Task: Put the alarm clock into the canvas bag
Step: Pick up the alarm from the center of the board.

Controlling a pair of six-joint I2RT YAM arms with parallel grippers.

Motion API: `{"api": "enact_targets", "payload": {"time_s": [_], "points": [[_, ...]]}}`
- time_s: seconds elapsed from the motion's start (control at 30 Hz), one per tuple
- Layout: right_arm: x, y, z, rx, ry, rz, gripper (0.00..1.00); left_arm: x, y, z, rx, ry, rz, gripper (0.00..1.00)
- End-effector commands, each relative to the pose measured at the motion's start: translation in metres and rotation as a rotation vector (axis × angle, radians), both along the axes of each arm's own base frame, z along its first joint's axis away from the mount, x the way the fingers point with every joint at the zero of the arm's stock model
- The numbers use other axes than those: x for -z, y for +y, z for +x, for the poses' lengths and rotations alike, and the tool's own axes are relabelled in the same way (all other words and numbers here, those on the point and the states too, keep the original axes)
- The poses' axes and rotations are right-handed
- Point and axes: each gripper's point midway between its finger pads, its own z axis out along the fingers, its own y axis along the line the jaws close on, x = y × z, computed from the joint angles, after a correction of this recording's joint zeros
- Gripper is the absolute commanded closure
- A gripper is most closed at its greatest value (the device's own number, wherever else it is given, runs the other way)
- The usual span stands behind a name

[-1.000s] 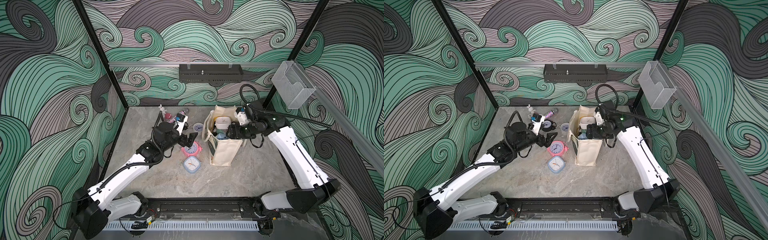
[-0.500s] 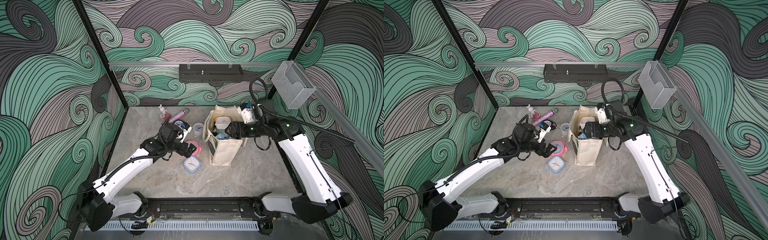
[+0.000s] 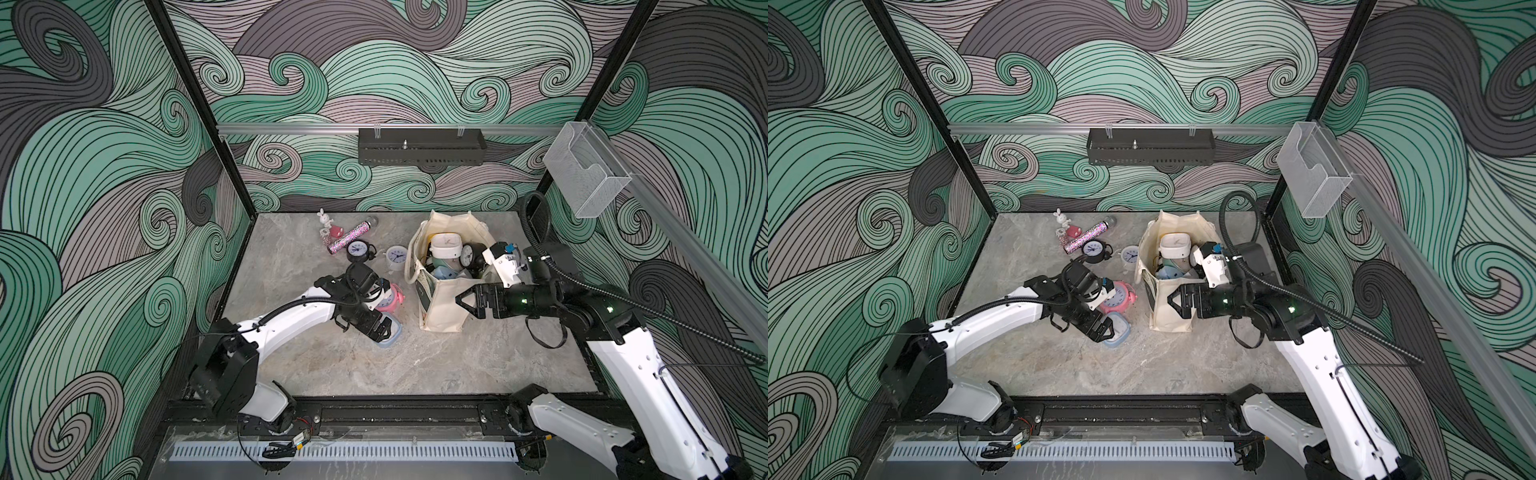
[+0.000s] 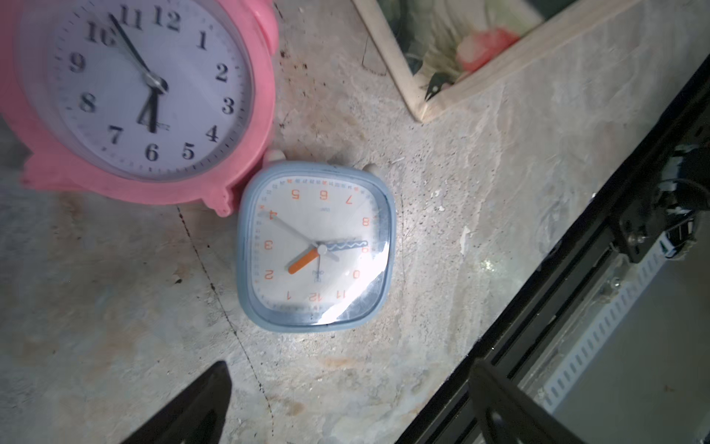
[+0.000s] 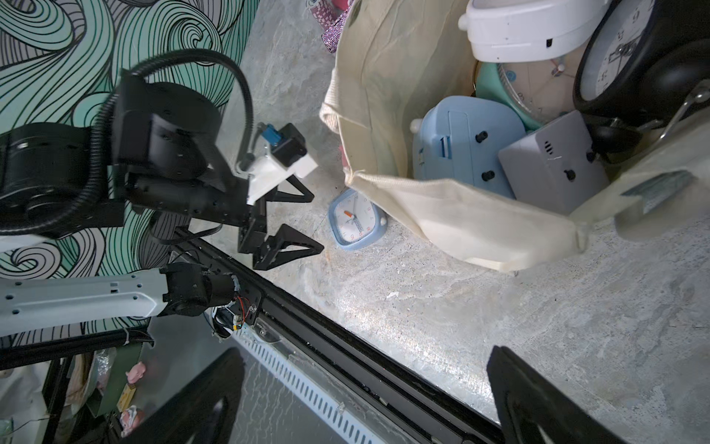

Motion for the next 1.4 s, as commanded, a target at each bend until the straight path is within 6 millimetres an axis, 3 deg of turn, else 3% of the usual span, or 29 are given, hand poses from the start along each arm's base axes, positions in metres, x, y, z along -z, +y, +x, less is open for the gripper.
{"api": "enact_targets", "payload": {"time_s": [0.0,0.2,0.53,0.83,1.37], "points": [[0.001,0.003,-0.008,-0.010,0.014,0.033,0.00,0.012,-0.001,0.001,0.076,-0.012,0.103,0.01],[0.001,0.002,-0.013,-0.021,0.002,0.045,0.00,0.029,-0.015,0.007,0.155,-0.097,0.155,0.01],[0.002,0.002,-0.017,-0.043,-0.008,0.046,0.00,0.035,-0.012,0.029,0.148,-0.229,0.261,0.01],[0.004,0.003,-0.016,-0.049,-0.008,0.039,0.00,0.037,-0.032,0.022,0.180,-0.208,0.168,0.01],[0.004,0.003,-0.015,-0.050,-0.012,0.034,0.00,0.063,-0.036,0.028,0.147,-0.160,0.217,0.01]]}}
